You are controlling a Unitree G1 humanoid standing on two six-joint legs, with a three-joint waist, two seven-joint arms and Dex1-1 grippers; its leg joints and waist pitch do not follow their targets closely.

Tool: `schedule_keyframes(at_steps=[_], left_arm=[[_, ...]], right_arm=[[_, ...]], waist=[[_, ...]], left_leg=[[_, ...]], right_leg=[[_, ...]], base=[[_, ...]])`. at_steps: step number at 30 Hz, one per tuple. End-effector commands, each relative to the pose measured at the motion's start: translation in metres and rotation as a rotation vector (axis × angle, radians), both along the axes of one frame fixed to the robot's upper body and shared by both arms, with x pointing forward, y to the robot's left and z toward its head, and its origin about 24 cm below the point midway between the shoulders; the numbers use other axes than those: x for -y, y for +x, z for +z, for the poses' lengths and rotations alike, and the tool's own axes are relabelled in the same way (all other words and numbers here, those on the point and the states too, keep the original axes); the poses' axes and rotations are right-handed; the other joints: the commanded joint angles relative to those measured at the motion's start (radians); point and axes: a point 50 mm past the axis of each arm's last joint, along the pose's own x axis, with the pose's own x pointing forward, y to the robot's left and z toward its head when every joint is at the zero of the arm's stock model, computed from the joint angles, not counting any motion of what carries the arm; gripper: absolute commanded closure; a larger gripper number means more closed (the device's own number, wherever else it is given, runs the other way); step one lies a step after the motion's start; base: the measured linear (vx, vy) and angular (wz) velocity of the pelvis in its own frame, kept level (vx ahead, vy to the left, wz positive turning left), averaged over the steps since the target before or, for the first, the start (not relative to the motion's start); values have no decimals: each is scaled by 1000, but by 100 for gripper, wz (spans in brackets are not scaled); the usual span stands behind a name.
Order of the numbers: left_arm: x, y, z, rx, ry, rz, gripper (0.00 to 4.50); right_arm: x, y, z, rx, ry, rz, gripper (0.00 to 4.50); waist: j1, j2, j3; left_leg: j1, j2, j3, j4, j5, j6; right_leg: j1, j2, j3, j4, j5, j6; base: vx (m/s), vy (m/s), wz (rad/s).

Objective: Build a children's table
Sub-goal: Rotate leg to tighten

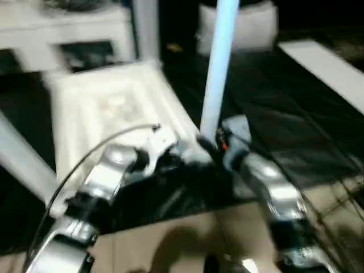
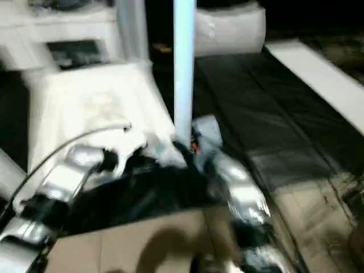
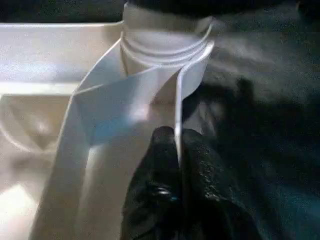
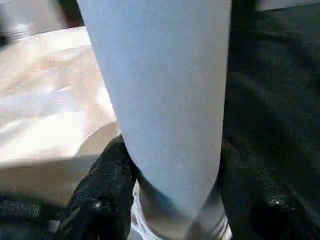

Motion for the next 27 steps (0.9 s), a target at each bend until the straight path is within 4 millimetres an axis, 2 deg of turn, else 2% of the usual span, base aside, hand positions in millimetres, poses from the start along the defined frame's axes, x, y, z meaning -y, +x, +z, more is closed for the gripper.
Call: schedule_keyframes(at_steps=[1,2,3,4,5,6,7,8,9,10,11,12,13,14,15,16,17,18,19,20,21,23,24,25,26,27], left_arm=[[12,15,33,161,-36,55,450],[14,16,34,161,-35,54,450],[14,16,34,162,-35,55,450],[14,16,36,164,-38,53,450],[13,15,36,165,-35,53,450],[11,16,36,165,-33,56,450],[9,15,36,165,-30,56,450],[5,15,35,163,-24,50,450],[-1,14,34,160,-11,39,450],[-4,12,33,155,-7,24,450],[-6,12,32,151,-5,13,450],[-10,10,31,151,5,-11,450],[-13,8,29,150,16,-37,450],[-14,8,29,150,17,-43,450],[-18,6,27,134,28,-54,450],[-22,5,26,129,38,-68,450],[-25,4,25,124,48,-80,450],[-32,1,24,110,56,-125,450],[-37,-4,23,93,57,-190,450],[-39,-6,22,81,56,-218,450],[-42,-9,21,75,68,-264,450],[-46,-12,20,60,78,-297,450],[-48,-13,19,49,83,-315,450],[-51,-14,19,59,104,-350,450],[-51,-14,19,59,104,-350,450],[-56,-13,19,71,124,-356,450]], right_arm=[[-41,-12,-15,-102,39,112,251],[-44,-12,-14,-100,46,109,251],[-46,-12,-13,-91,47,115,216],[-45,-13,-12,-71,38,123,195],[-44,-13,-12,-61,51,126,195],[-42,-13,-11,-56,60,124,174],[-40,-13,-11,-49,61,126,169],[-35,-13,-10,-28,59,141,161],[-25,-13,-10,-6,61,157,147],[-18,-14,-9,4,66,168,147],[-14,-14,-9,10,69,174,128],[-6,-14,-8,27,61,185,128],[1,-14,-7,44,49,195,124],[2,-14,-7,46,46,196,115],[9,-15,-5,62,41,212,103],[15,-15,-4,76,41,226,91],[19,-16,-2,87,40,238,91],[29,-19,0,111,20,302,81],[38,-23,2,124,-1,368,66],[41,-25,3,127,-9,396,66],[46,-28,5,132,-16,434,47],[50,-30,5,127,-24,466,43],[53,-32,6,121,-29,486,29],[55,-35,6,118,-35,509,29],[55,-35,6,118,-35,509,14],[58,-38,6,111,-32,523,1]], waist=[[4,-14,-35],[-49,-3,-52],[-53,36,-63],[-24,77,-77],[-24,77,-77],[2,2,-58],[10,-15,-55],[7,-17,-77],[17,5,-99],[22,16,-107],[19,30,-116],[9,21,-122],[7,12,-128],[7,11,-130],[9,11,-133],[14,10,-131],[14,10,-131],[22,10,-125],[31,9,-122],[33,9,-121],[37,8,-119],[42,8,-116],[48,9,-112],[51,6,-116],[58,6,-115],[60,7,-115]], left_leg=[[86,-73,49,11,-312,36],[66,-62,50,20,-291,91],[29,-14,26,-15,-327,98],[-42,132,-77,-169,-451,115],[-42,132,-77,-169,-451,115],[6,-11,0,-92,-345,43],[29,-69,30,-35,-240,60],[-10,-85,34,-33,-134,110],[-67,-55,6,-72,-40,130],[-73,-31,-11,-92,17,141],[-65,9,-35,-94,187,153],[-61,13,-41,-83,329,165],[-65,3,-40,-75,398,184],[-65,-2,-36,-73,420,203],[-71,-5,-32,-71,441,242],[-73,-1,-28,-72,431,274],[-73,-1,-28,-72,431,274],[-73,4,-22,-74,375,296],[-72,9,-20,-75,341,296],[-74,12,-21,-76,330,291],[-72,14,-19,-77,309,280],[-71,13,-17,-79,282,266],[-72,14,-13,-83,237,235],[-72,14,-11,-83,228,223],[-73,11,-10,-85,212,204],[-73,12,-9,-86,209,195]], right_leg=[[-68,-35,-11,-254,-897,137],[-12,-35,-103,-298,-989,236],[49,-47,-143,-281,-858,276],[108,-85,68,18,-37,29],[108,-85,68,18,-37,29],[40,-68,68,-143,-509,65],[0,-51,41,-194,-774,155],[47,-72,57,-190,-916,222],[96,-77,58,-163,-765,247],[102,-77,61,-145,-618,221],[81,-69,63,-108,-300,105],[68,-57,65,-69,-79,-23],[67,-57,71,-48,15,-115],[66,-56,72,-44,50,-152],[67,-60,74,-37,89,-208],[66,-62,73,-40,83,-232],[66,-62,73,-40,83,-232],[66,-65,70,-53,6,-236],[66,-67,71,-59,-49,-219],[67,-68,72,-59,-69,-210],[65,-67,72,-63,-110,-194],[64,-65,71,-72,-156,-175],[64,-65,69,-85,-234,-149],[66,-66,69,-85,-248,-140],[66,-64,68,-90,-275,-120],[65,-63,67,-91,-285,-115]], base=[[0,0,0],[0,0,0],[108,55,-28],[185,87,-33],[185,87,-33],[96,8,9],[93,-31,25],[93,-31,25],[91,-4,-7],[94,24,-7],[94,24,-7],[73,4,9],[69,12,7],[69,12,7],[0,0,0],[0,0,0],[0,0,0],[0,0,0],[0,0,0],[0,0,0],[0,0,0],[0,0,0],[0,0,0],[0,0,0],[0,0,0],[0,0,0]])
